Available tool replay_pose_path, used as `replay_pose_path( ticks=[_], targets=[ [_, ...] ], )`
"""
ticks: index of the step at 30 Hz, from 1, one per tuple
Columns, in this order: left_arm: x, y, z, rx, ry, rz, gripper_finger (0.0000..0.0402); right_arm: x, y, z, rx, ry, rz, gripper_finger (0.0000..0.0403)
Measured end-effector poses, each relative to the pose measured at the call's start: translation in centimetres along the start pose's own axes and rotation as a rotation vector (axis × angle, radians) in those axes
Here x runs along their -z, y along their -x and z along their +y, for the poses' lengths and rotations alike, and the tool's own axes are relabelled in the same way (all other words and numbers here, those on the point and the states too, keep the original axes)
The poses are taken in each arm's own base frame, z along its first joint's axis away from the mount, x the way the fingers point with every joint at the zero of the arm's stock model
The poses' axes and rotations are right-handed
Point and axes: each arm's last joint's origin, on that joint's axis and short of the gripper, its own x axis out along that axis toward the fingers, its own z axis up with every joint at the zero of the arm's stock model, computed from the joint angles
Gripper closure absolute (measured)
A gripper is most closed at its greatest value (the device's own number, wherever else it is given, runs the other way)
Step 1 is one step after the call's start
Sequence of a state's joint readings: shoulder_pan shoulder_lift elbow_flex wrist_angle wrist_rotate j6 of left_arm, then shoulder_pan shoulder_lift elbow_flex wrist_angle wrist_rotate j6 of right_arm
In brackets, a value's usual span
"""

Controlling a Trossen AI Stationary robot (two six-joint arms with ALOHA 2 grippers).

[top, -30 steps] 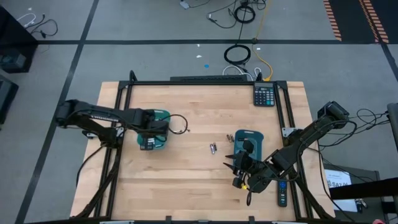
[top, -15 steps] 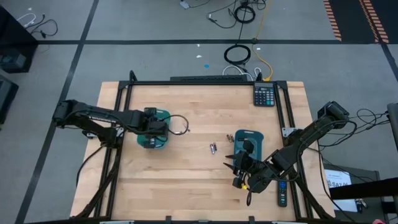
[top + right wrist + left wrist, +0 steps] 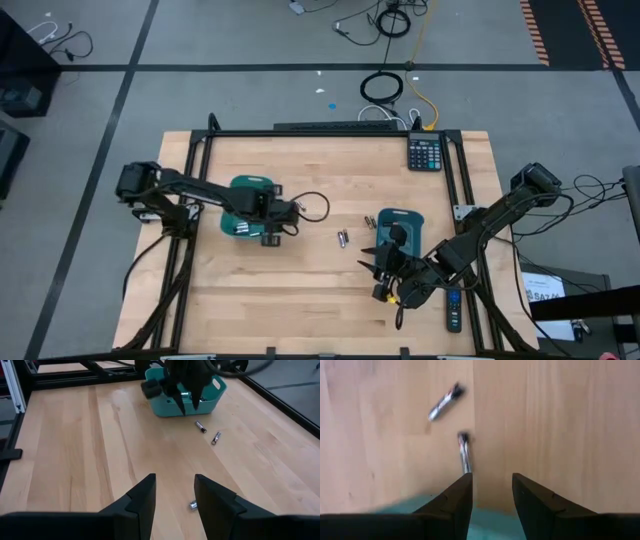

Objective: Sort batteries
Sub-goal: Put the silver battery into the green bin

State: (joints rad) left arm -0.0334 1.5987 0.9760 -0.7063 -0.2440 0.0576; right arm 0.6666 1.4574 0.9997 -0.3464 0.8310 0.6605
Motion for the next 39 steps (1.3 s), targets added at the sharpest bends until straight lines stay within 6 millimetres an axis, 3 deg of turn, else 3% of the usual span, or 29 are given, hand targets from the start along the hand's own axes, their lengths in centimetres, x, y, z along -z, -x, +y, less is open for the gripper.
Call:
replay_pose_path(
  ticks=[6,14,19,22,25,29,33,39],
  targets=[
    [-0.6,-1.8,0.1,-0.013,-0.029,0.009,0.0253,0.0,0.0,0.0,-0.008,0.008,0.007,0.0277],
    [-0.7,-4.1,2.3,-0.020,0.023,0.034,0.0253,-0.1,-0.1,-0.1,-0.011,0.010,0.008,0.0277],
    [-0.6,-5.5,3.0,0.062,0.053,0.051,0.0258,-0.1,-0.1,0.0,-0.012,0.010,0.007,0.0277],
    [-0.6,-6.1,3.0,0.072,0.019,0.066,0.0288,-0.1,-0.1,0.0,-0.012,0.014,0.008,0.0277],
    [-0.8,-6.2,2.6,0.070,-0.020,0.064,0.0367,-0.1,-0.1,0.0,-0.012,0.014,0.010,0.0277],
    [-1.6,-4.5,2.0,0.052,-0.041,0.026,0.0382,-0.1,-0.1,-0.1,-0.012,0.015,0.012,0.0277],
    [-2.3,0.1,2.0,0.026,-0.019,-0.117,0.0382,0.0,-0.1,-0.1,-0.012,0.009,0.015,0.0277],
    [1.0,5.6,2.5,0.031,0.115,-0.113,0.0382,0.2,0.2,0.2,-0.023,-0.001,0.019,0.0277]
  ],
)
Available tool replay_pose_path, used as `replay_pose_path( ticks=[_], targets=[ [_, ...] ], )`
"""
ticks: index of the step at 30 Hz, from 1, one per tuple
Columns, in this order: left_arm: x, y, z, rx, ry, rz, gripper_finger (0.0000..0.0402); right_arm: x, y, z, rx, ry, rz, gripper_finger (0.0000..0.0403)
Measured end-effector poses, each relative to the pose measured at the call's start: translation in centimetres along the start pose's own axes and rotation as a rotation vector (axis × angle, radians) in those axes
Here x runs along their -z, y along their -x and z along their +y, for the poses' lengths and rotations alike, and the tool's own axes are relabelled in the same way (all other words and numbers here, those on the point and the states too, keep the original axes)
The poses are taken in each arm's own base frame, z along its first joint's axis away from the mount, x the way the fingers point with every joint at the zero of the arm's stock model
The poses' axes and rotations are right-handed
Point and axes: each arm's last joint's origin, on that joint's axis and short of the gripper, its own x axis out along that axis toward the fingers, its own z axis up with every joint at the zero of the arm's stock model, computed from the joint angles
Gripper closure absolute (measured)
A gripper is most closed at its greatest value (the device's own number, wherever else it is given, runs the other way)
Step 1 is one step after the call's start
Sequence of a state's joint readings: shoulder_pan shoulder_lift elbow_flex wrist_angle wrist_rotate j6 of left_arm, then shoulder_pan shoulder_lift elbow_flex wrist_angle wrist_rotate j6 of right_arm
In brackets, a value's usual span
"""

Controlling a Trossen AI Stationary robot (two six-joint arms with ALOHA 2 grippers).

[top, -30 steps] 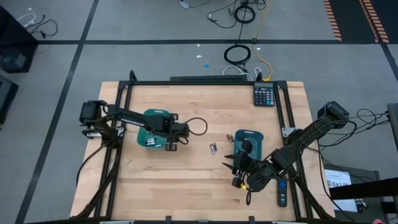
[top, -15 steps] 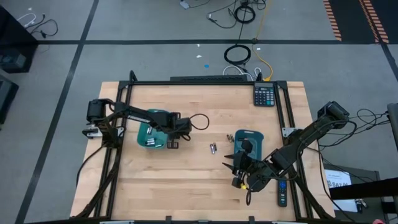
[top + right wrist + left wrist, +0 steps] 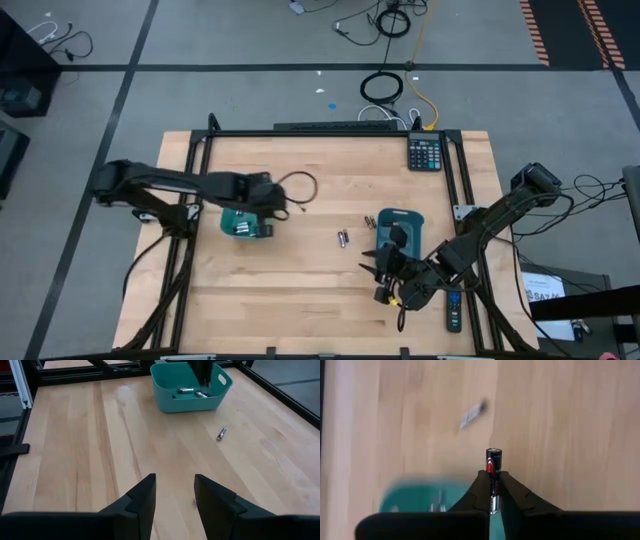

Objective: Sort batteries
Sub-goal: Put the silver battery into the green bin

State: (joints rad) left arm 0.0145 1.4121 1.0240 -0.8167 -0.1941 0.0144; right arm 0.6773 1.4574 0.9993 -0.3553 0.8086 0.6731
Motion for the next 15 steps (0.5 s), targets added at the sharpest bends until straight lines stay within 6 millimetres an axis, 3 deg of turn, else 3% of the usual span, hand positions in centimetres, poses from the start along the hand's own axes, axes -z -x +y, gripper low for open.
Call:
replay_pose_path(
  ticks=[4,7,12,15],
  targets=[
    [3.3,1.5,0.7,0.006,0.135,0.103,0.0382,0.0,0.0,0.0,-0.001,-0.012,-0.001,0.0277],
    [5.2,1.7,1.1,-0.032,0.228,0.132,0.0353,0.0,-0.1,0.1,-0.002,-0.020,-0.004,0.0277],
    [5.5,2.0,1.3,-0.061,0.241,0.083,0.0271,0.4,-0.5,0.4,0.005,-0.022,0.007,0.0277],
    [4.8,2.2,1.4,-0.099,0.235,0.023,0.0244,0.5,-1.0,0.2,0.016,-0.038,0.016,0.0277]
  ],
)
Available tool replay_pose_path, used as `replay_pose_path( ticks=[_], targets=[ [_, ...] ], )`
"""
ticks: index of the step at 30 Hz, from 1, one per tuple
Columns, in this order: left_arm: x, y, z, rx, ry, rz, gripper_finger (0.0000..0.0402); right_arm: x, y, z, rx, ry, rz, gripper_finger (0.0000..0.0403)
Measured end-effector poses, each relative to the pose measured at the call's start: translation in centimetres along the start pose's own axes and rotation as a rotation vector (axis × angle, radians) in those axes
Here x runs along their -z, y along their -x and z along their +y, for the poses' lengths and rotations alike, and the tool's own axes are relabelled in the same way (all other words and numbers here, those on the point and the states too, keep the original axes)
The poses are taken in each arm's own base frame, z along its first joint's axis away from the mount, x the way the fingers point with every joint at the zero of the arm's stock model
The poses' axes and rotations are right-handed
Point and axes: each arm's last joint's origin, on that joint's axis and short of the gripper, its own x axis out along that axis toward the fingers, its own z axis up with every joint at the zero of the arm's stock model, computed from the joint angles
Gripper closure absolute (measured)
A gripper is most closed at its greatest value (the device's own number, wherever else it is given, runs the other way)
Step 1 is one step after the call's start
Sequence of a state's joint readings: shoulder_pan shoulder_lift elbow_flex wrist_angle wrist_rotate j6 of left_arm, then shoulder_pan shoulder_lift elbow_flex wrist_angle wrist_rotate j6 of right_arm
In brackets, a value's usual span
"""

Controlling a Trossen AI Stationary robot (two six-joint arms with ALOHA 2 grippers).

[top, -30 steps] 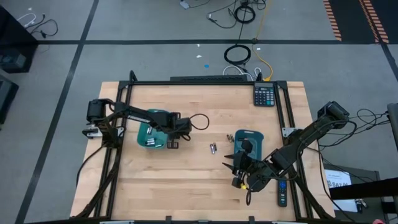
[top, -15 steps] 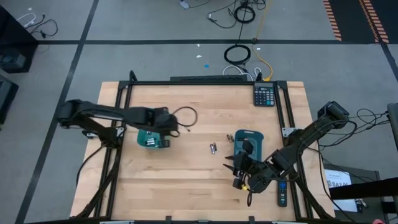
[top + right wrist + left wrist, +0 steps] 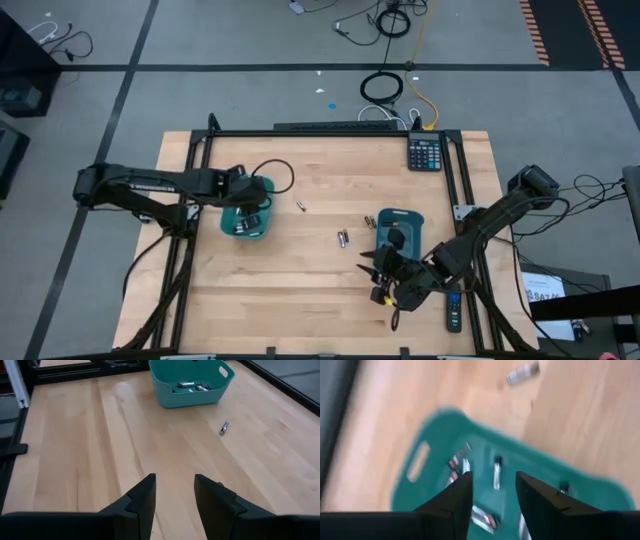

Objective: Sort batteries
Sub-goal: Put the silver battery into the green bin, then put the black battery into the blue bin

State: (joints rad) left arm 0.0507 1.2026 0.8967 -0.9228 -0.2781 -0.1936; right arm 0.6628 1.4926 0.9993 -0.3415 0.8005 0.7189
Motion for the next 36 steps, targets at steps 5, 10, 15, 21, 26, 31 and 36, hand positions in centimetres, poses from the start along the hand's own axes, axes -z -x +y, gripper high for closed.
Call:
replay_pose_path(
  ticks=[5,10,15,21,26,31,36],
  targets=[
    [-1.4,0.6,-0.4,-0.110,-0.021,-0.165,0.0235,-1.2,-2.0,-1.7,0.043,-0.022,0.028,0.0277],
    [-4.5,2.2,-2.7,-0.067,-0.038,-0.576,0.0234,-3.6,-5.9,-5.9,0.010,-0.040,0.134,0.0277],
    [-5.5,2.8,-5.7,0.063,-0.011,-0.830,0.0233,-3.4,-7.6,-9.2,-0.010,0.088,0.324,0.0277],
    [-5.0,0.8,-8.4,0.085,-0.032,-0.864,0.0233,-3.3,-8.6,-11.2,-0.112,0.238,0.440,0.0259],
    [-5.4,-0.6,-9.7,0.074,-0.040,-0.957,0.0233,-4.7,-9.7,-13.7,-0.055,0.233,0.547,0.0226],
    [-5.7,-2.3,-10.5,0.072,-0.026,-1.036,0.0233,-6.1,-12.1,-15.9,-0.008,0.197,0.724,0.0222],
    [-5.9,-4.1,-11.4,0.066,-0.036,-1.036,0.0233,-6.0,-15.6,-16.6,-0.021,0.243,0.903,0.0232]
  ],
)
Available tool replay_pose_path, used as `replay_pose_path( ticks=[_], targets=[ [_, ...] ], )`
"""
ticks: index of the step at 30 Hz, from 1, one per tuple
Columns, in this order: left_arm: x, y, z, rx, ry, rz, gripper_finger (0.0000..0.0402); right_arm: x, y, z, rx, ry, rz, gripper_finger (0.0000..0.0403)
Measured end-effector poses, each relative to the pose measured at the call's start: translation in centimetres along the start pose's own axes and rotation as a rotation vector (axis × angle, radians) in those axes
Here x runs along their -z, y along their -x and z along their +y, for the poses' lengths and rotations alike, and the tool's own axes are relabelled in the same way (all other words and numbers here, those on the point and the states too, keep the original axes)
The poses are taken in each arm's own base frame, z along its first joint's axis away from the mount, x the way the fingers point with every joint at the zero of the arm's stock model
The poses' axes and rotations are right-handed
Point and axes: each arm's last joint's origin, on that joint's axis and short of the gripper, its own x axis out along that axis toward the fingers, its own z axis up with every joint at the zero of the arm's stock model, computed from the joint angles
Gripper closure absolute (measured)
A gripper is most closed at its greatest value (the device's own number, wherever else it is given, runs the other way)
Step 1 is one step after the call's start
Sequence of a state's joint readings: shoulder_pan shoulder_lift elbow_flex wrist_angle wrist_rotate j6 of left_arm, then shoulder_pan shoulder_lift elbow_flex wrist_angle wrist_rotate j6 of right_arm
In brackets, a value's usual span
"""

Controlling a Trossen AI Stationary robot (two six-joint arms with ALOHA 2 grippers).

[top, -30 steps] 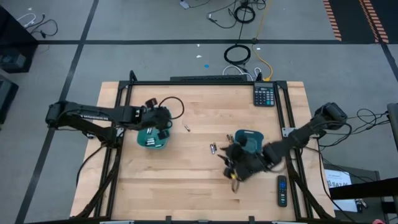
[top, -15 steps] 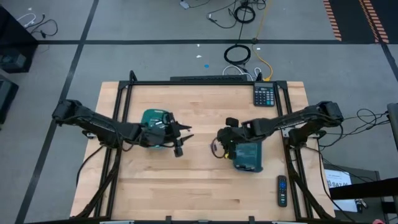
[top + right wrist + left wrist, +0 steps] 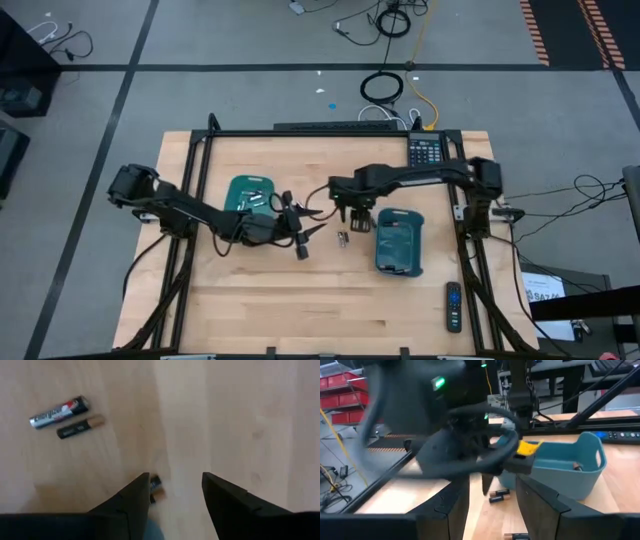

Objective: Sort batteries
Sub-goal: Put the black battery into the blue bin

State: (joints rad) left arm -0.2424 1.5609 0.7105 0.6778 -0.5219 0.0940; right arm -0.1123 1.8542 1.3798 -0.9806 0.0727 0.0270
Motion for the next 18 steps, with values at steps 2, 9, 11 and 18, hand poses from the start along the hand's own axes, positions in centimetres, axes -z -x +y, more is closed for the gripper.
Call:
replay_pose_path(
  ticks=[2,9,11,18],
  targets=[
    [0.5,-0.3,-0.2,0.000,-0.005,0.007,0.0233,-0.9,-0.8,0.1,-0.034,0.045,0.000,0.0233],
    [1.1,-0.5,-0.4,0.009,-0.046,0.037,0.0233,-1.8,-1.8,2.8,-0.077,0.267,-0.049,0.0230],
    [1.2,-0.5,-0.4,0.014,-0.050,0.041,0.0233,-1.8,-1.9,3.9,-0.088,0.300,-0.054,0.0220],
    [1.1,-0.5,-0.5,0.039,-0.046,0.036,0.0233,-1.8,-1.9,6.7,-0.087,0.389,-0.094,0.0154]
  ],
)
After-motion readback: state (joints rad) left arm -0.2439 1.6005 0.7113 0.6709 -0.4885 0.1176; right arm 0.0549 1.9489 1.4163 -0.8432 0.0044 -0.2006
